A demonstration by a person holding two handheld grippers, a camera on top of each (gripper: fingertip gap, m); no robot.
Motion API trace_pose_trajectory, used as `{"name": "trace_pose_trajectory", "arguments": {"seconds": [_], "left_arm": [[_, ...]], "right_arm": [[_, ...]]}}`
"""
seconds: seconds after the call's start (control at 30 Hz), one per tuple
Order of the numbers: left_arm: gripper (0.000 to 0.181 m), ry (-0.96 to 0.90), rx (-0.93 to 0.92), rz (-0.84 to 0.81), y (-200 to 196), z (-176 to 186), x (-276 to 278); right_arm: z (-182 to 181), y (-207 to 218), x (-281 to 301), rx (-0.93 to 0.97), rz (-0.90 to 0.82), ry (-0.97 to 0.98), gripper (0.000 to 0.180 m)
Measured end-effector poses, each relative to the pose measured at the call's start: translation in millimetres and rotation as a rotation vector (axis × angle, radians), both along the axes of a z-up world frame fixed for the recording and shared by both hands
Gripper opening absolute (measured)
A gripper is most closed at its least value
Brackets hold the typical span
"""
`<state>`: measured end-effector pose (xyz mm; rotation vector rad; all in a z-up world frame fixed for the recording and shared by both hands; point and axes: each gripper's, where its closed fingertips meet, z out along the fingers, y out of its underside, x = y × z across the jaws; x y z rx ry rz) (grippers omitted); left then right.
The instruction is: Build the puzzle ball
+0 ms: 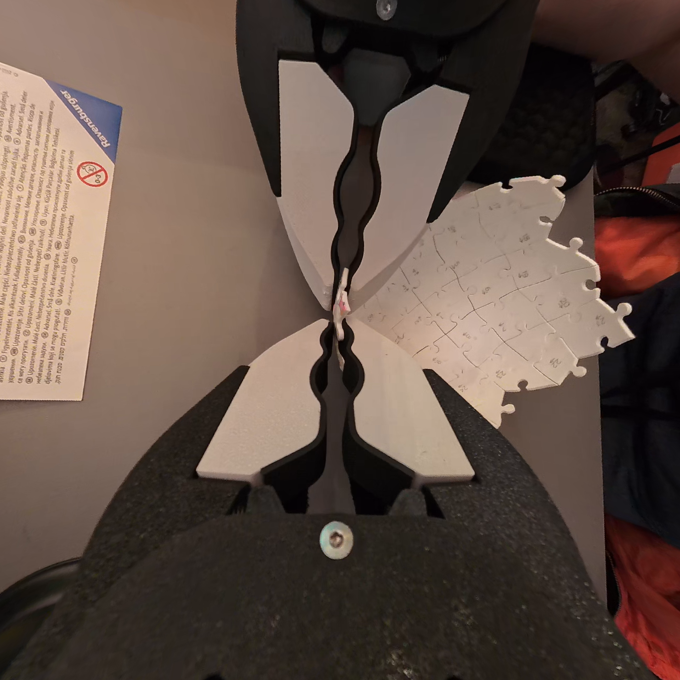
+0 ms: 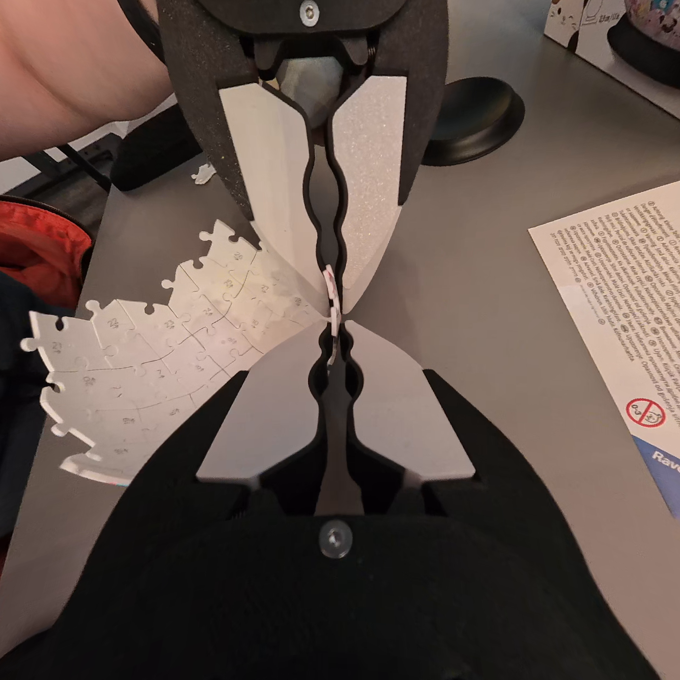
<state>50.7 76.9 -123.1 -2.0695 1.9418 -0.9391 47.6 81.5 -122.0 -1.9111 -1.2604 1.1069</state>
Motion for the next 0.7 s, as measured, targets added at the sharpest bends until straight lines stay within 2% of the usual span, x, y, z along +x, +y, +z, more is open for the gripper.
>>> {"name": "trace_pose_trajectory", "arguments": {"seconds": [0.7], "left_arm": [[0.002,0.018,0.004,-0.017,-3.1,-2.7,0.5]], "right_arm": [[-2.1,-2.1,0.3,-0.033,-0.033,-0.033,0.004]]}}
